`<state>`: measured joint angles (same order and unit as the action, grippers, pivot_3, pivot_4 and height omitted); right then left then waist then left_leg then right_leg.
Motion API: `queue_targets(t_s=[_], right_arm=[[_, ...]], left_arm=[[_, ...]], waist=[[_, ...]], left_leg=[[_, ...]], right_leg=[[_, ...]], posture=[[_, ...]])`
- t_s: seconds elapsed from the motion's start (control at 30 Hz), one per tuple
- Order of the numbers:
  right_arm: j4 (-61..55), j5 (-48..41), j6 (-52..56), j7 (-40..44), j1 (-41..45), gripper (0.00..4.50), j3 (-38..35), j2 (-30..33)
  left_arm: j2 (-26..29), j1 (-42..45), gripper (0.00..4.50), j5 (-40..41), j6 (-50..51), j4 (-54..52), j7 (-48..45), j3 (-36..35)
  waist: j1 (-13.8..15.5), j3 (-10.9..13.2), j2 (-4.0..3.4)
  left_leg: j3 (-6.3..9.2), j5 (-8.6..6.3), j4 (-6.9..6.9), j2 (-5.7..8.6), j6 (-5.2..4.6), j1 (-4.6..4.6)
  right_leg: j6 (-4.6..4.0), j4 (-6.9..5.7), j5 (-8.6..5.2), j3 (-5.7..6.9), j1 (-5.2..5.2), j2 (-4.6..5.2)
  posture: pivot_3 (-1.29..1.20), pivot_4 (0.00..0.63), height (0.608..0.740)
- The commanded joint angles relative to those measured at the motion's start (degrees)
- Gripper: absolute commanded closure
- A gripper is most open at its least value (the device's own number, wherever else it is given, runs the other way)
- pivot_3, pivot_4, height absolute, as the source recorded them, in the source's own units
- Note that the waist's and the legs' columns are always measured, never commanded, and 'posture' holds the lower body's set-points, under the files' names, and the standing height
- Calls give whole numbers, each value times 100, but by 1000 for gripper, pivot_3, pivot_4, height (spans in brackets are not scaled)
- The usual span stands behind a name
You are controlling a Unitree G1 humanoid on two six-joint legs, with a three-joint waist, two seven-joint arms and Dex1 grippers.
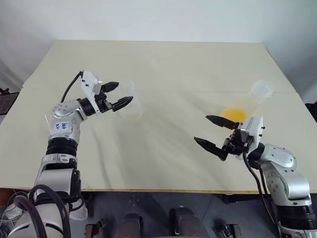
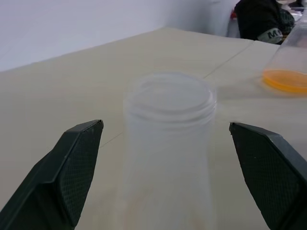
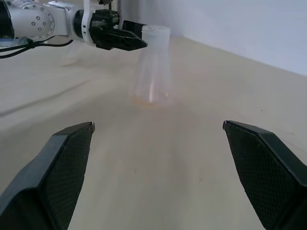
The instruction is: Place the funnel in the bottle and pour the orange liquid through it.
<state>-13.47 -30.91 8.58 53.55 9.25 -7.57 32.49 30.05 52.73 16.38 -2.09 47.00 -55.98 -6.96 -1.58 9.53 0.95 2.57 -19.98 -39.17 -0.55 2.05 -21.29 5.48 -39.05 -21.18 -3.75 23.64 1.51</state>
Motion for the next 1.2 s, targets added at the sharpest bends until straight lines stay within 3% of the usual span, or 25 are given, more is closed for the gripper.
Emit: queue_targets(t_s=[0.03, 0.1, 0.2, 0.37, 0.57, 0.73, 0.9, 1.07, 1.2], right_arm=[[-249, -109, -33, -78, -49, 0, -184, 8], [-250, -97, -45, -88, -69, 0, -177, 10], [-251, -74, -59, -122, -79, 0, -173, 9], [-265, -82, -53, -186, -30, 0, -199, 18], [-396, -449, 268, -289, 68, 0, -303, 50], [-406, -660, 484, -96, 83, 0, -431, 249], [-318, -812, 637, 143, 207, 0, -567, 486], [-204, -967, 805, 488, 300, 0, -760, 837], [-107, -1093, 1011, 848, 336, 0, -798, 1121]], left_arm=[[-24, 353, 15, -132, -320, 385, 1, -39], [-80, 504, 15, -202, -448, 643, 56, -44], [-130, 665, 617, -358, -573, 979, 177, 4], [-218, 818, 2133, -414, -735, 1317, 186, -57], [-257, 861, 2152, -397, -806, 1326, 57, -63], [-196, 681, 2152, -312, -694, 671, -298, 0], [-295, 40, 2152, -48, 383, -1261, -437, 210], [-551, -736, 2152, 229, 1520, -3552, -6, 508], [-737, -964, 2152, 190, 2040, -4256, 297, 759]], waist=[[6, 0, 0], [11, 0, 0], [12, 0, 0], [4, 0, 0], [6, 0, 0], [11, 0, 1], [2, 0, 0], [12, 0, 1], [36, 0, 1]], left_leg=[[0, 0, -1, 0, 0, 0], [0, 0, -1, 2, -1, 0], [0, 0, -1, 3, -1, -1], [0, 0, -2, 3, 0, -1], [0, 0, -2, 2, 0, -1], [2, 0, -2, 2, 0, -2], [3, 0, -2, 2, 0, -3], [6, 0, -2, 0, 0, -4], [7, -1, -6, 1, -2, -4]], right_leg=[[0, 0, 0, 6, -1, 1], [0, 1, 0, 17, -1, 3], [0, 1, 0, 24, -1, 4], [0, -4, 0, 27, 0, 4], [0, -5, 0, 26, 1, 5], [0, -4, 0, 26, 0, 7], [0, -6, 0, 16, 0, 13], [0, -11, 0, 16, -1, 14], [0, 1, 0, 16, -8, 14]], posture=[[0, 150, 740], [0, 150, 740], [0, 150, 740], [0, 150, 740], [0, 150, 740], [0, 150, 740], [0, 150, 740], [0, 150, 740], [0, 150, 740]])
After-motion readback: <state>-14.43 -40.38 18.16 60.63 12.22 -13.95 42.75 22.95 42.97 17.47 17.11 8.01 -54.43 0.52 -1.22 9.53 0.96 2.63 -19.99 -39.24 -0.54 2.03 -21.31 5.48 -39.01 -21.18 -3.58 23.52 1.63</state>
